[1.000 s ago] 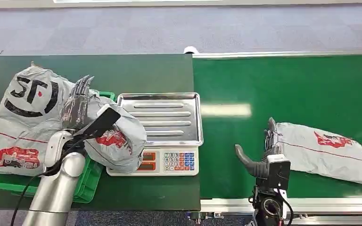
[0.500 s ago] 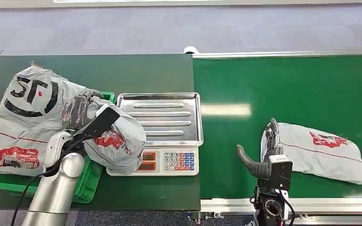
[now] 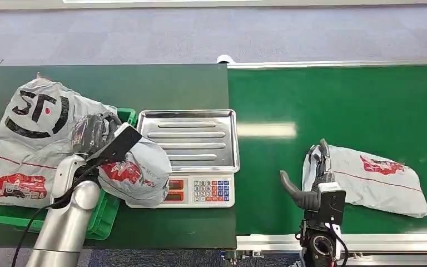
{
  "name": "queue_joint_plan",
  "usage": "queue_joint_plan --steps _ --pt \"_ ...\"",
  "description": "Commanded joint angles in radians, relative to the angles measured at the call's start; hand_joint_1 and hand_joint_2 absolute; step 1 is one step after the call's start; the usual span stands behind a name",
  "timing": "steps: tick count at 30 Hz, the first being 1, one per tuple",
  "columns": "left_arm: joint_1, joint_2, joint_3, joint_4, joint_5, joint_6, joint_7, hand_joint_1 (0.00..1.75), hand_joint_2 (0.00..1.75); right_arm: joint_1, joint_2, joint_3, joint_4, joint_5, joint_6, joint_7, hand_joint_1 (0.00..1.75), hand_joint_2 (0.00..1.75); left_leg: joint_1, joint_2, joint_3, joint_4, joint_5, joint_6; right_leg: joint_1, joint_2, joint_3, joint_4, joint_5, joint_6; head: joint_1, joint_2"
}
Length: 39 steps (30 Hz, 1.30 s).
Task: Moved the parcel from conveyor to table for the left to box.
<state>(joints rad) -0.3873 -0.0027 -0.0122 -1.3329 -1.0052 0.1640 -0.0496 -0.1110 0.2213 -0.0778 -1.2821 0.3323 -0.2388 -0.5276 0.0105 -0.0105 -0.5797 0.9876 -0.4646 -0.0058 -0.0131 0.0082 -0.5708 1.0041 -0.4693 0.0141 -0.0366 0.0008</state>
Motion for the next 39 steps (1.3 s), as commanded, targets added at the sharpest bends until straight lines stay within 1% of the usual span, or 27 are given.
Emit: queue_joint_plan --steps 1,3,4,5,6,7,9,10,12,13,14,16,20,24,25,26,27,28,29,30,31,32,33,39 --pt "-0.017 -0.007 0.022 0.081 -0.033 -0.004 0.009 1.75 1.75 -0.014 0.005 -0.024 0.009 0.003 0.012 0.009 0.00 1.75 0.000 0.000 0.001 -0.001 0.000 0.000 0.000 -0.001 0.001 0.000 0.000 0.000 0.000 0.000" --pt "-0.017 -0.024 0.058 0.061 0.008 0.081 -0.029 1.75 1.75 -0.009 0.008 -0.021 0.003 0.004 0.014 0.010 0.00 1.75 0.000 0.000 0.001 -0.001 0.000 0.000 0.000 -0.001 0.001 -0.001 0.000 -0.001 0.000 0.000" --pt "-0.021 -0.032 0.084 0.044 0.037 0.173 -0.063 1.75 1.75 -0.006 0.011 -0.018 0.000 0.004 0.016 0.010 0.00 1.75 0.000 0.001 0.001 -0.001 0.000 0.000 0.000 -0.001 0.001 -0.001 0.000 -0.001 0.000 0.000" --pt "-0.027 -0.032 0.101 0.038 0.068 0.210 -0.083 1.75 1.75 -0.004 0.013 -0.014 -0.001 0.005 0.016 0.011 0.00 1.75 0.000 0.001 0.001 -0.001 0.000 0.000 0.000 -0.001 0.001 -0.001 0.000 -0.001 0.000 0.000" --pt "-0.035 -0.026 0.120 0.036 0.047 0.314 -0.100 1.75 1.75 -0.005 0.014 -0.006 0.003 0.005 0.018 0.011 0.00 1.75 0.000 0.000 0.000 0.000 0.000 0.000 0.001 -0.001 0.001 -0.001 0.000 -0.001 0.000 0.000" --pt "-0.044 -0.022 0.141 0.029 0.077 0.364 -0.129 1.75 1.75 -0.005 0.016 -0.001 0.006 0.005 0.015 0.012 0.00 1.75 0.000 0.001 0.000 0.000 0.000 0.000 0.000 0.000 0.000 0.000 0.000 0.000 0.000 0.000" --pt "-0.053 -0.020 0.188 0.002 0.136 0.529 -0.230 1.75 1.75 -0.011 0.015 0.017 0.026 -0.002 0.005 0.007 0.00 1.75 0.001 0.002 0.000 0.000 0.000 0.000 0.001 0.001 0.000 0.000 0.000 -0.001 0.000 0.000" --pt "-0.060 -0.019 0.224 -0.005 0.139 0.534 -0.263 1.75 1.75 -0.016 0.014 0.025 0.040 -0.008 -0.001 0.002 0.00 1.75 0.001 0.002 -0.001 0.000 0.000 0.000 0.001 0.001 -0.001 0.000 0.000 -0.001 0.000 0.000" --pt "-0.062 -0.016 0.226 -0.004 0.140 0.534 -0.263 1.75 1.75 -0.019 0.014 0.027 0.045 -0.010 -0.004 0.001 0.00 1.75 0.001 0.002 0.000 0.000 0.000 0.000 0.001 0.001 0.000 0.000 0.000 -0.001 0.000 0.000" --pt "-0.065 -0.039 0.270 -0.037 0.155 0.534 -0.319 1.75 1.75 -0.022 0.009 0.035 0.054 -0.013 -0.007 -0.003 0.00 1.75 0.001 0.001 0.000 0.000 0.000 0.000 0.001 0.001 0.000 0.000 0.000 -0.001 0.000 0.000" --pt "-0.087 -0.082 0.351 -0.055 0.139 0.534 -0.423 1.75 1.75 -0.028 0.003 0.044 0.068 -0.022 -0.013 -0.007 0.00 1.75 0.001 0.003 0.000 0.000 0.000 0.000 0.001 0.001 0.000 -0.001 0.000 -0.001 0.000 0.000" --pt "-0.114 -0.111 0.412 -0.090 0.170 0.534 -0.523 1.75 1.75 -0.034 -0.003 0.054 0.087 -0.035 -0.021 -0.015 0.00 1.75 0.001 0.001 -0.002 0.001 0.000 0.000 0.002 0.000 -0.001 0.000 0.001 0.000 0.000 0.000" --pt "-0.136 -0.147 0.438 -0.182 0.213 0.534 -0.628 1.75 1.75 -0.044 -0.009 0.063 0.113 -0.048 -0.033 -0.024 0.00 1.75 0.001 0.002 -0.001 0.001 0.000 0.001 0.002 0.000 0.000 -0.001 0.001 0.000 0.000 0.000" --pt "-0.153 -0.163 0.461 -0.177 0.161 0.534 -0.638 1.75 1.75 -0.041 -0.012 0.064 0.114 -0.058 -0.045 -0.031 0.00 1.75 0.001 0.000 -0.001 0.000 0.000 0.000 0.001 -0.001 0.000 0.000 0.000 0.000 0.000 0.000" --pt "-0.151 -0.146 0.437 -0.148 0.159 0.534 -0.609 1.75 1.75 -0.039 -0.013 0.063 0.111 -0.060 -0.048 -0.032 0.00 1.75 0.001 0.000 0.000 0.000 0.000 0.000 0.002 -0.001 0.001 -0.001 0.000 -0.001 0.000 0.000" --pt "-0.132 -0.069 0.320 -0.097 0.156 0.511 -0.479 1.75 1.75 -0.030 -0.017 0.061 0.099 -0.064 -0.060 -0.032 0.00 1.75 0.001 0.000 0.000 0.000 0.000 0.000 0.001 -0.001 0.001 -0.001 0.000 -0.001 0.000 0.000" --pt "-0.116 -0.008 0.212 -0.074 0.233 0.322 -0.359 1.73 1.75 -0.022 -0.022 0.052 0.087 -0.067 -0.064 -0.032 0.00 1.75 0.001 0.000 0.001 -0.001 0.000 0.000 0.001 -0.001 0.002 -0.001 0.000 -0.001 0.000 0.000" --pt "-0.113 0.007 0.170 -0.061 0.295 0.243 -0.333 0.79 1.75 -0.015 -0.028 0.044 0.077 -0.067 -0.060 -0.030 0.00 1.75 0.000 -0.001 0.001 -0.001 0.001 0.000 0.001 -0.002 0.002 -0.001 0.000 -0.001 0.000 0.000" --pt "-0.109 0.017 0.134 -0.046 0.305 0.177 -0.311 0.79 1.75 -0.012 -0.035 0.037 0.073 -0.067 -0.056 -0.028 0.00 1.75 0.000 -0.003 0.001 -0.002 0.001 0.000 0.001 -0.004 0.003 -0.002 0.000 -0.001 0.000 0.000" --pt "-0.106 0.021 0.122 -0.042 0.305 0.179 -0.307 0.19 1.75 -0.010 -0.033 0.032 0.070 -0.067 -0.055 -0.028 0.00 1.75 0.000 -0.003 0.001 -0.002 0.001 0.000 0.001 -0.004 0.002 -0.001 0.000 -0.001 0.000 0.000" --pt "-0.104 0.030 0.106 -0.034 0.300 0.173 -0.302 0.00 1.75 -0.010 -0.032 0.028 0.069 -0.067 -0.053 -0.028 0.00 1.75 0.001 -0.004 0.000 -0.002 0.001 0.000 0.001 -0.006 0.002 -0.002 0.000 -0.001 0.000 0.000" --pt "-0.097 0.070 0.052 -0.024 0.309 0.029 -0.253 0.00 1.75 -0.015 -0.032 0.022 0.075 -0.060 -0.039 -0.031 0.00 1.75 0.001 -0.005 0.001 -0.002 0.002 0.000 0.001 -0.007 0.002 -0.003 0.000 -0.001 0.000 0.000" --pt "-0.093 0.107 0.019 -0.007 0.249 -0.024 -0.223 0.00 1.75 -0.018 -0.034 0.021 0.077 -0.055 -0.034 -0.032 0.00 1.75 0.001 -0.005 0.002 -0.003 0.002 0.000 0.001 -0.007 0.003 -0.003 0.000 -0.001 0.000 0.000" --pt "-0.097 0.115 0.034 0.015 0.246 -0.022 -0.236 0.00 1.75 -0.022 -0.030 0.017 0.080 -0.053 -0.028 -0.032 0.00 1.75 0.000 0.006 0.001 -0.001 0.000 0.000 0.000 0.004 0.000 -0.001 0.001 -0.001 0.000 0.000"
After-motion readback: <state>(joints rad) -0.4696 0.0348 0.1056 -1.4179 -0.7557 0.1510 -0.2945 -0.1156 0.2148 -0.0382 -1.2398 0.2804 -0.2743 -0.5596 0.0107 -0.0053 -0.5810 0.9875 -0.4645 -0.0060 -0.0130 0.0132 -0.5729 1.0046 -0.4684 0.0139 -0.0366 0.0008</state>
